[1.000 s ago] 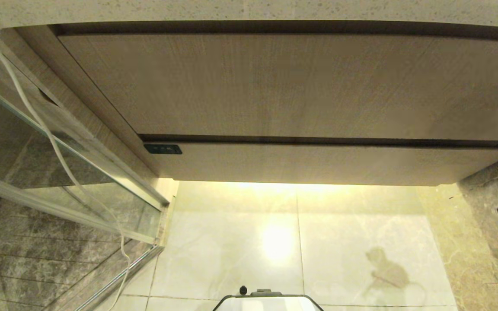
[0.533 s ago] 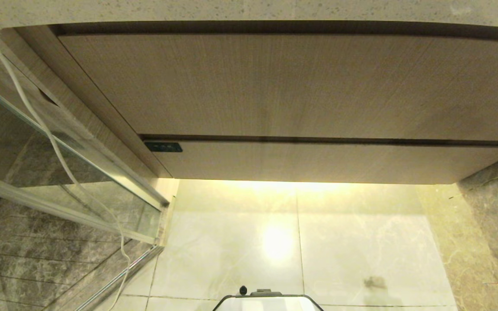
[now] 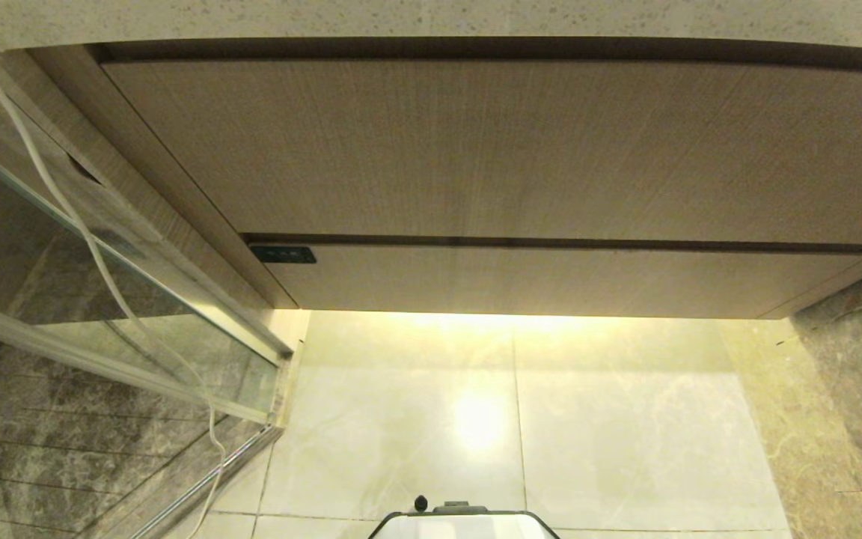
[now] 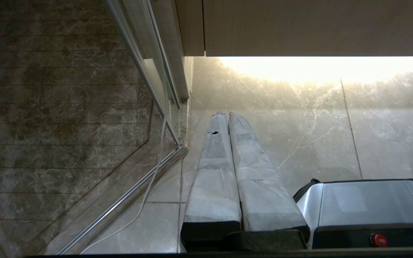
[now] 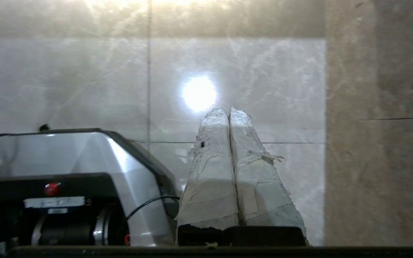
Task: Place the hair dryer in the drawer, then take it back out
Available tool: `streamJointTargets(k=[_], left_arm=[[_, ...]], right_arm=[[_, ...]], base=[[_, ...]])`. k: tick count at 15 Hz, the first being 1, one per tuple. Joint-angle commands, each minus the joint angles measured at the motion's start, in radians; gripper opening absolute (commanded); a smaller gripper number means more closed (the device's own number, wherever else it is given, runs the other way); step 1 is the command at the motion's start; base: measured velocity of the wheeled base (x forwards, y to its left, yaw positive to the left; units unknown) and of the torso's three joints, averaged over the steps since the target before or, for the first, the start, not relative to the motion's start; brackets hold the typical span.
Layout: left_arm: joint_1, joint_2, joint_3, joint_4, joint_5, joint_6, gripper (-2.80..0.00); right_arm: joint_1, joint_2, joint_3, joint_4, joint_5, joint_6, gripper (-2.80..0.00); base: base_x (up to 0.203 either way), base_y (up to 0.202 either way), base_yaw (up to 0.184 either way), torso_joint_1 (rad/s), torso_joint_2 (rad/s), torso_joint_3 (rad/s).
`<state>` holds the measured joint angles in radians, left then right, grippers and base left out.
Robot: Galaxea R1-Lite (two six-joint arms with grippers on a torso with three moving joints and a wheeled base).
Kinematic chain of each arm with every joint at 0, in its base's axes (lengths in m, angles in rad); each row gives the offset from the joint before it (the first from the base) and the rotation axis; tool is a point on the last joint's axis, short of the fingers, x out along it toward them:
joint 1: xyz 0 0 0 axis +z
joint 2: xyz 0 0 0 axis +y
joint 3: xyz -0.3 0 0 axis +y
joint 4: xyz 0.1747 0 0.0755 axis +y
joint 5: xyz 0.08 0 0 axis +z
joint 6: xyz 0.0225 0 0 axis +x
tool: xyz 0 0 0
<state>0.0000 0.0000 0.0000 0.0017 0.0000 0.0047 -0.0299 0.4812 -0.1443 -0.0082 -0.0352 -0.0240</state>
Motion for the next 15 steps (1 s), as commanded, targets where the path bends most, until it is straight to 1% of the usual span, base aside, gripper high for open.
streamJointTargets(k=[1,2,3,5,7,8,10,11,13,15], left_arm=[[0.000,0.000,0.002,0.000,0.000,0.000,-2.80],[0.000,0.000,0.002,0.000,0.000,0.000,-2.80],[0.000,-0.002,0.002,0.000,0.000,0.000,-2.80],[0.000,0.000,0.002,0.000,0.000,0.000,-2.80],[0.000,0.000,0.002,0.000,0.000,0.000,-2.80],[0.000,0.000,0.002,0.000,0.000,0.000,-2.80],[0.000,0.000,0.002,0.000,0.000,0.000,-2.80],[0.000,0.000,0.001,0.000,0.000,0.000,-2.80],[0.000,0.000,0.002,0.000,0.000,0.000,-2.80],[0.000,0.000,0.002,0.000,0.000,0.000,-2.80]], right_arm=[[0.068,-0.207,0.067,0.042,-0.003,0.021,-2.80],[0.080,-0.208,0.085,0.055,0.026,0.023,-2.80],[0.083,-0.209,0.095,0.044,0.083,0.018,-2.80],[0.078,-0.220,0.105,0.022,0.089,0.014,-2.80],[0.055,-0.321,0.096,0.044,0.099,-0.006,-2.80],[0.048,-0.374,0.092,0.062,0.097,-0.014,-2.80],[0.040,-0.479,0.100,0.084,0.059,0.000,-2.80],[0.037,-0.486,0.129,0.029,0.044,0.025,-2.80],[0.036,-0.484,0.145,-0.010,0.038,0.032,-2.80],[0.036,-0.483,0.146,-0.004,0.031,0.062,-2.80]], base=[[0.000,0.000,0.000,0.000,0.00,0.000],[0.000,0.000,0.000,0.000,0.00,0.000],[0.000,0.000,0.000,0.000,0.00,0.000],[0.000,0.000,0.000,0.000,0.00,0.000],[0.000,0.000,0.000,0.000,0.00,0.000],[0.000,0.000,0.000,0.000,0.00,0.000],[0.000,0.000,0.000,0.000,0.00,0.000],[0.000,0.000,0.000,0.000,0.00,0.000],[0.000,0.000,0.000,0.000,0.00,0.000],[0.000,0.000,0.000,0.000,0.00,0.000]])
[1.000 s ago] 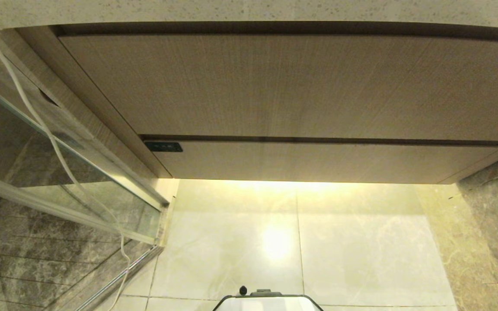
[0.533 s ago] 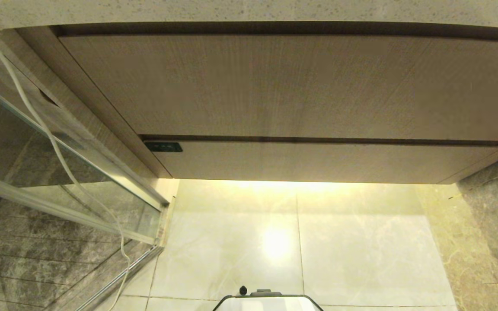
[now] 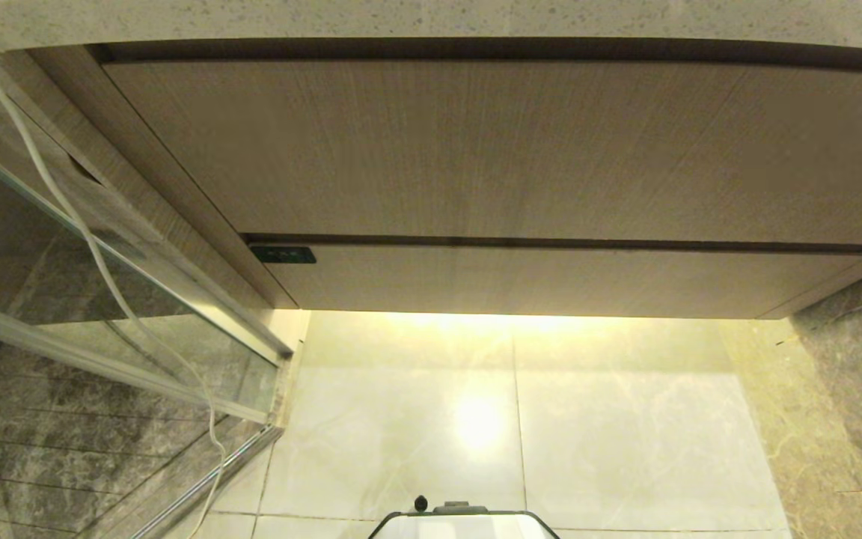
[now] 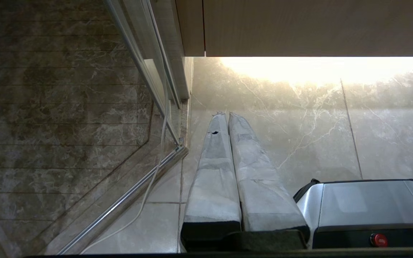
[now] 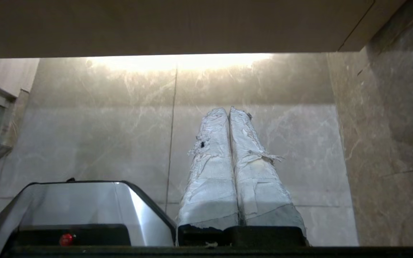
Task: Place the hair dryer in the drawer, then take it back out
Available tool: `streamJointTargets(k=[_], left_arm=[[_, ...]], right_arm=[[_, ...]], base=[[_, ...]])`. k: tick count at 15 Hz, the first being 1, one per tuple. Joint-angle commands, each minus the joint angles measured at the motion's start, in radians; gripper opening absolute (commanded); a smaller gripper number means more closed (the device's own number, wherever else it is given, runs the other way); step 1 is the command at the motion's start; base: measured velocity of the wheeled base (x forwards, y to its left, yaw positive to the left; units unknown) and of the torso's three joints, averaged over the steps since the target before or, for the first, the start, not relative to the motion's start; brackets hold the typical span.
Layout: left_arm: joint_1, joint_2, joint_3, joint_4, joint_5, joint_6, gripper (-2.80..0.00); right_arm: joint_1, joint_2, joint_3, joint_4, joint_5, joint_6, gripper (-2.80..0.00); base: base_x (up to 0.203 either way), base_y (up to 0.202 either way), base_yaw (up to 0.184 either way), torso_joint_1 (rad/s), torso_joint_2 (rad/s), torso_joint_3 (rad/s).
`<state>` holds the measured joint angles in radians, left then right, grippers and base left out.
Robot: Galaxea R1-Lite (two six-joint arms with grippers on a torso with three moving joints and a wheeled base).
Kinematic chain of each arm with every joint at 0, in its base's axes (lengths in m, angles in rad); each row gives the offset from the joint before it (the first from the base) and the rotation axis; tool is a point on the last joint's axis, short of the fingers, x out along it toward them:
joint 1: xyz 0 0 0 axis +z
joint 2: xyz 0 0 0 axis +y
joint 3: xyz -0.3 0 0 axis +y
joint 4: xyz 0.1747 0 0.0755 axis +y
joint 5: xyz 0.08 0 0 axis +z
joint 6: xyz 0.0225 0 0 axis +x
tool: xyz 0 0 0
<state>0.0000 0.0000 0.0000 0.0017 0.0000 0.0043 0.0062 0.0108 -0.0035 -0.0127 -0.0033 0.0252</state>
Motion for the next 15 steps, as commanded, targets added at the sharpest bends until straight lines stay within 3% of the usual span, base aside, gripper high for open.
streamJointTargets(k=[1,15], left_arm=[[0.000,0.000,0.002,0.000,0.000,0.000,-2.80],[0.000,0.000,0.002,0.000,0.000,0.000,-2.80]], right_arm=[[0.000,-0.012,0.005,0.000,-0.003,0.020,-2.80],[0.000,-0.012,0.005,0.007,0.001,-0.003,-2.80]], base=[[0.000,0.000,0.000,0.000,0.00,0.000],[0.000,0.000,0.000,0.000,0.00,0.000]])
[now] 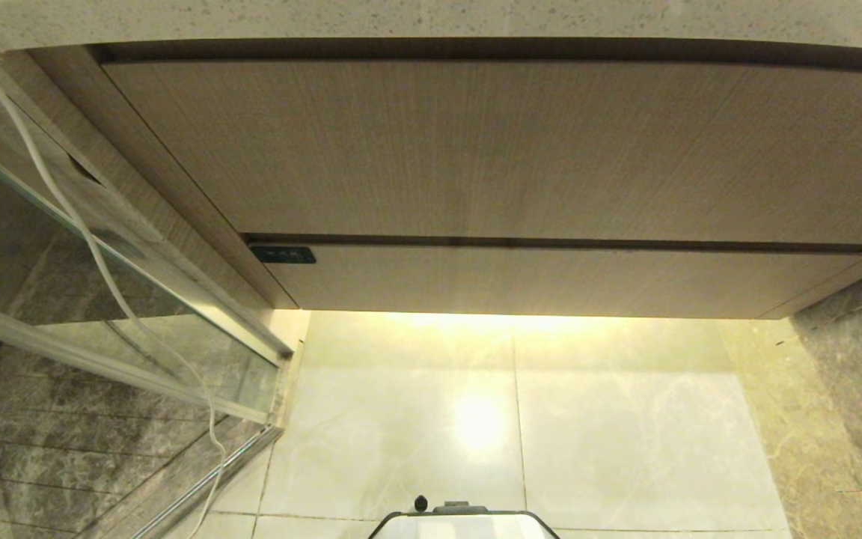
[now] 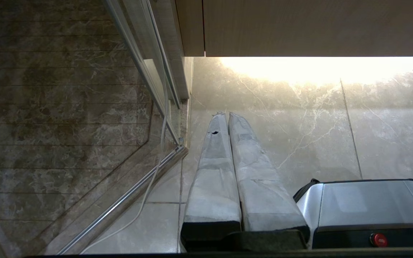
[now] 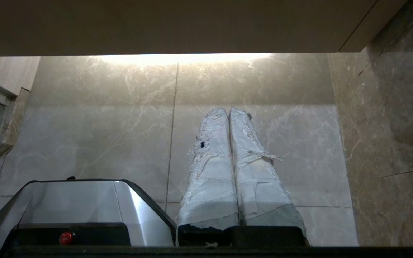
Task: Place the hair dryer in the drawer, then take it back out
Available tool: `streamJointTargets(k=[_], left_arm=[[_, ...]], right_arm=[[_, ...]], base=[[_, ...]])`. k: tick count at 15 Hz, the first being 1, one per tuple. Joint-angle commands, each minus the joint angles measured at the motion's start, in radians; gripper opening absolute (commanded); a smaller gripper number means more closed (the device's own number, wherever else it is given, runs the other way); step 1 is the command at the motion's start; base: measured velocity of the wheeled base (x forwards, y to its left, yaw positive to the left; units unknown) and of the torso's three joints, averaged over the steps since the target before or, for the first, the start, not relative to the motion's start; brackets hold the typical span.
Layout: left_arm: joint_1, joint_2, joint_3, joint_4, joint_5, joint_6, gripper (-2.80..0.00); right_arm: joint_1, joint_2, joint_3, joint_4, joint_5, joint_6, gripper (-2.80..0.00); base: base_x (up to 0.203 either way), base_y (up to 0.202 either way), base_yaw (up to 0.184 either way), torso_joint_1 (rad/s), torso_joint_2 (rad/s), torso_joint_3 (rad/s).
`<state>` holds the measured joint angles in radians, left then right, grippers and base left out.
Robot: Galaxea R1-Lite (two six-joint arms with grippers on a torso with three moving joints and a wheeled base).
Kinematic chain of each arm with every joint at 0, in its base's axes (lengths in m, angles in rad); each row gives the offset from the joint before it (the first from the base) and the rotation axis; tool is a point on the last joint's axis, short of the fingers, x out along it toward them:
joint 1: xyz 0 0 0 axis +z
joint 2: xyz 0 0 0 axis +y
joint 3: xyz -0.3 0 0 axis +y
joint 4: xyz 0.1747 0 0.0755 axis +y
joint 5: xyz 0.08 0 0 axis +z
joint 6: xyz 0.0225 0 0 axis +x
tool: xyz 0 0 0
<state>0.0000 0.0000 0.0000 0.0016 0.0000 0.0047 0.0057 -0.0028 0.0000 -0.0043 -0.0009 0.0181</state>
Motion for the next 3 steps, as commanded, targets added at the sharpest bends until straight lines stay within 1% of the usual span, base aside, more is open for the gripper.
streamJointTargets(k=[1,3], left_arm=[[0.000,0.000,0.002,0.000,0.000,0.000,-2.80],[0.000,0.000,0.001,0.000,0.000,0.000,-2.80]], right_arm=[[0.000,0.001,0.002,0.000,-0.001,0.000,-2.80],[0.000,0.001,0.002,0.000,-0.001,0.003,-2.80]], base=[[0.000,0.000,0.000,0.000,0.00,0.000],[0.000,0.000,0.000,0.000,0.00,0.000]])
